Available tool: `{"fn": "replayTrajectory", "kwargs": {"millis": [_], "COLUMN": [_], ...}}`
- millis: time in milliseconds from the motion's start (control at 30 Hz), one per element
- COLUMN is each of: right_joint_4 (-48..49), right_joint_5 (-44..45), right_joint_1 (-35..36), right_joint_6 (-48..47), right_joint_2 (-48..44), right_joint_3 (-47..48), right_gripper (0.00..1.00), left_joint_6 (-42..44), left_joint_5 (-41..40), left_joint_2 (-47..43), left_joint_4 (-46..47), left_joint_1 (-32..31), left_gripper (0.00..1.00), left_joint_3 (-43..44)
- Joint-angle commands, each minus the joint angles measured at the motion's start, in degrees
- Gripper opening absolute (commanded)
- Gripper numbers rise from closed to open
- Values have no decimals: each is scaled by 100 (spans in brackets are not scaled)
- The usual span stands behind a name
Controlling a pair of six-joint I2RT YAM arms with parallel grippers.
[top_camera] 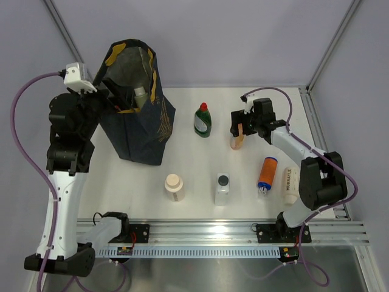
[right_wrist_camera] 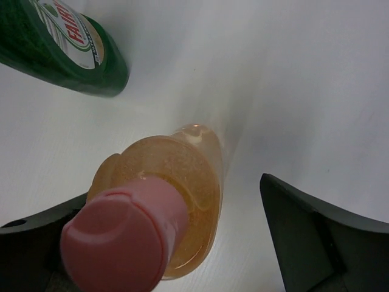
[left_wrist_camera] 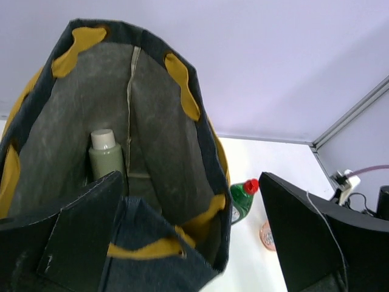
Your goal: Place the personal care products into the canvas bag
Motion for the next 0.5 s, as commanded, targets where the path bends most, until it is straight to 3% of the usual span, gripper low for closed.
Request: {"fn": "replayTrajectory", "kwargs": {"millis": [0, 133, 200, 333, 400, 433, 467], "right_joint_4": [615, 922, 904, 983, 721, 502, 39], "right_joint_5": [334, 246, 317, 396, 177, 81, -181], "right_joint_1": [97, 114, 115, 115, 123, 106, 97], "right_joint_6": [169, 310, 275, 248, 39, -111, -216], "right_joint_2": [179, 179, 162, -145, -277, -339, -374], "right_joint_3": [65, 4, 4, -145, -6, 108, 423], "right_gripper": [93, 70, 50, 23, 15, 4, 0], "left_joint_6": [-104, 89, 124, 142, 142, 142, 142], "left_joint_5": [27, -149, -132, -96, -26, 0, 35], "left_joint_2": [-528, -829, -873, -1022, -1066, -1075, -1101], "left_joint_4": [70, -185, -299, -335, -326, -326, -334], "left_joint_1": [29, 29, 29, 29, 29, 29, 29], "left_gripper": [99, 99, 99, 99, 99, 99, 99], "left_joint_3": [-378, -520, -485, -537, -590, -599, -607]}}
